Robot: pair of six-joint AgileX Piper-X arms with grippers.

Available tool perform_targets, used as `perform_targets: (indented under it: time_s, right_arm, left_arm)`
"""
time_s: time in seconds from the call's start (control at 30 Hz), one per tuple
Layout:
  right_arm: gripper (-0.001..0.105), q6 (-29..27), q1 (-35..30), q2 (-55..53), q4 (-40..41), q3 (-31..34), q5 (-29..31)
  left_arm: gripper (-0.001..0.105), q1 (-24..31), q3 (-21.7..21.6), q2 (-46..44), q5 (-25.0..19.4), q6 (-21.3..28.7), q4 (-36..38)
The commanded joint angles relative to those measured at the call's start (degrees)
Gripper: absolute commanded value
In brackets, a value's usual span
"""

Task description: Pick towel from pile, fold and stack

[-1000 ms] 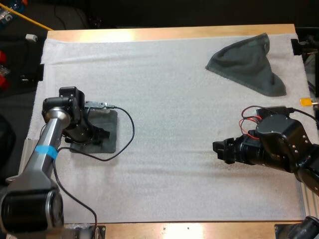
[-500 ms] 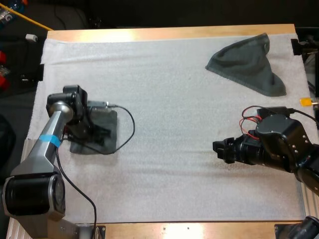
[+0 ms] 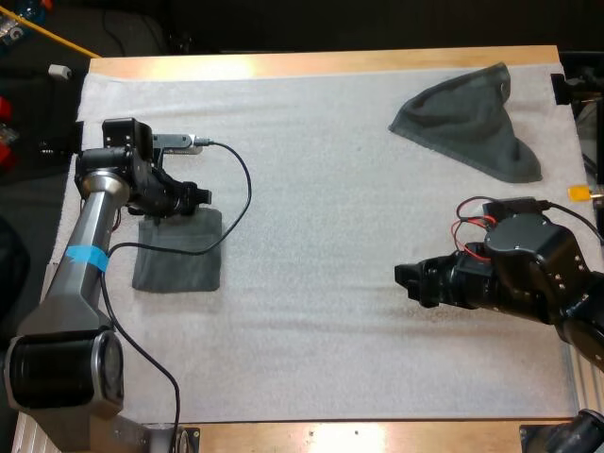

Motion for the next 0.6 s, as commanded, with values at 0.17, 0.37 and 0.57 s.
perform_targets:
  time_s: [0.17,0.37,0.57]
  right_arm:
    - [0.065,-0.6,0.0,-0.2,-4.3,0.1,-3.4]
    - [0.065,-0.5,0.0,-0.2,-4.6,0.1,-3.8]
    - [0.065,-0.2,0.0,-0.1,-4.6,0.1,-3.8]
  left_arm:
    - [0.061,0.0,-0.2,4.1,0.1,-0.9,-1.1]
    - [0.061,0.0,-0.2,7.8,0.1,-1.3,-1.4]
    - [0.061,0.0,-0.2,9.0,0.3,-2.2,-0.1]
